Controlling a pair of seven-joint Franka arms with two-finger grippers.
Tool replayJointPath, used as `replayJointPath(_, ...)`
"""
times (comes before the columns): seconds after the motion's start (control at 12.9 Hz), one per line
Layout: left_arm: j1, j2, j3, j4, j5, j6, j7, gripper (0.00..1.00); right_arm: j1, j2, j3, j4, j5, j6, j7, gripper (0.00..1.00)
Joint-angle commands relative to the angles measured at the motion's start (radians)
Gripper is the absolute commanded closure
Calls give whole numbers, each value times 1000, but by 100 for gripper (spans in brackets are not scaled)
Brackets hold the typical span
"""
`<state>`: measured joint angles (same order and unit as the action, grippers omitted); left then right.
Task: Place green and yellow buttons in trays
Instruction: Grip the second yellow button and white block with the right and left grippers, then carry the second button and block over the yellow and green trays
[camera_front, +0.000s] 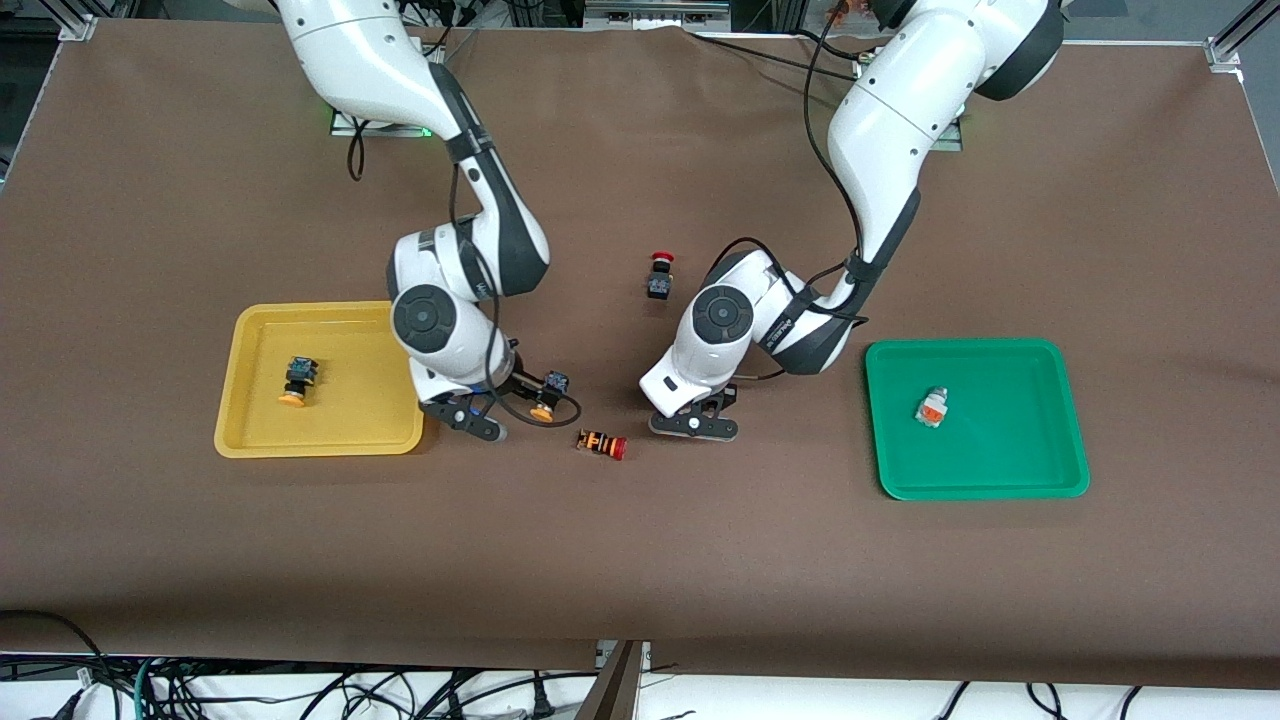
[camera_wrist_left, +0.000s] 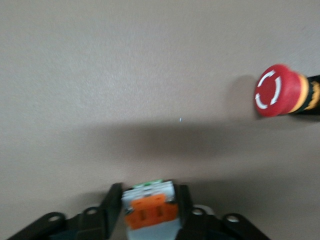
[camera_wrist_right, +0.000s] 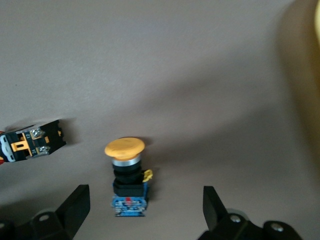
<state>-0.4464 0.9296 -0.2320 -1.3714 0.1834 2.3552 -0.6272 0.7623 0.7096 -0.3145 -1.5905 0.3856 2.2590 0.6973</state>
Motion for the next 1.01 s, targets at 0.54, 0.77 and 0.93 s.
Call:
replayJointPath(0.54, 170, -150, 3, 29, 17, -411, 310, 90, 51, 83, 25, 3, 22, 106, 64, 72)
replayJointPath(0.77, 259, -158, 28, 22, 45, -479, 493, 91, 46, 70, 22, 7, 7, 96, 51, 100)
replayJointPath(0.93, 346, -170, 30, 2, 128, -496, 643, 91, 40, 39, 2, 9, 1, 52, -29, 100)
